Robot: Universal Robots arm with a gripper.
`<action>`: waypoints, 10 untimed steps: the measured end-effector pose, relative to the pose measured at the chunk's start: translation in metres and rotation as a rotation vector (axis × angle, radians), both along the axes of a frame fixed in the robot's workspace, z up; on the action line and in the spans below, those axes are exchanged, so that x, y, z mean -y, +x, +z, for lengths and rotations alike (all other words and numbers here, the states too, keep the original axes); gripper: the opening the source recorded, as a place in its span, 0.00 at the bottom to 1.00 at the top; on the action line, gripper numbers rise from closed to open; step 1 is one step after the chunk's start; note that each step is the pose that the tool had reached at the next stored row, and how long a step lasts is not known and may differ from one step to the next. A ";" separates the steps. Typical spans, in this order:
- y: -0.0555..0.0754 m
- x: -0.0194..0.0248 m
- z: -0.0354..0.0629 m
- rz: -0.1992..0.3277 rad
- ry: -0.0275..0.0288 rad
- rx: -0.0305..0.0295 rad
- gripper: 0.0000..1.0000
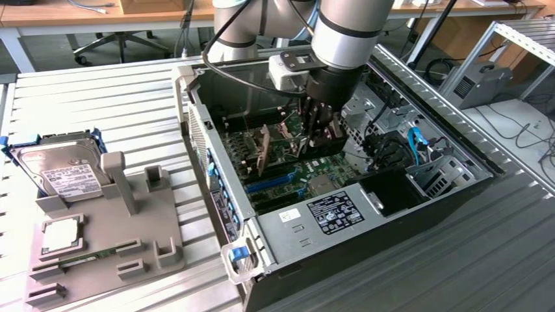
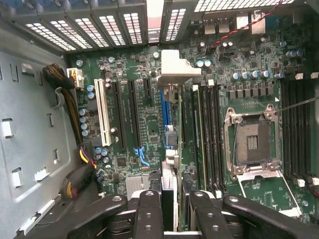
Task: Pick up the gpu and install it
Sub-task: 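Insert the gpu into the slot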
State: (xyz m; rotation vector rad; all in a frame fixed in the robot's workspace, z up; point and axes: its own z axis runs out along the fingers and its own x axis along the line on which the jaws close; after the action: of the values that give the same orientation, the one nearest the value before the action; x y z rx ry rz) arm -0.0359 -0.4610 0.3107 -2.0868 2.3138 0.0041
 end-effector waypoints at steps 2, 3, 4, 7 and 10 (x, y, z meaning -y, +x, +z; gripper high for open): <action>0.000 0.0000 0.0000 0.000 -0.0002 0.0000 0.26; 0.000 0.0000 -0.0001 0.000 -0.0003 -0.0001 0.26; 0.000 0.0000 -0.0002 0.000 -0.0002 0.0000 0.26; -0.001 0.0000 -0.0008 0.000 -0.0002 0.0000 0.26; -0.002 0.0000 -0.0012 0.000 0.0000 0.0000 0.26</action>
State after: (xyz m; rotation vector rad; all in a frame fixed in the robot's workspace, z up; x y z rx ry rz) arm -0.0379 -0.4610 0.3095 -2.0868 2.3138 0.0040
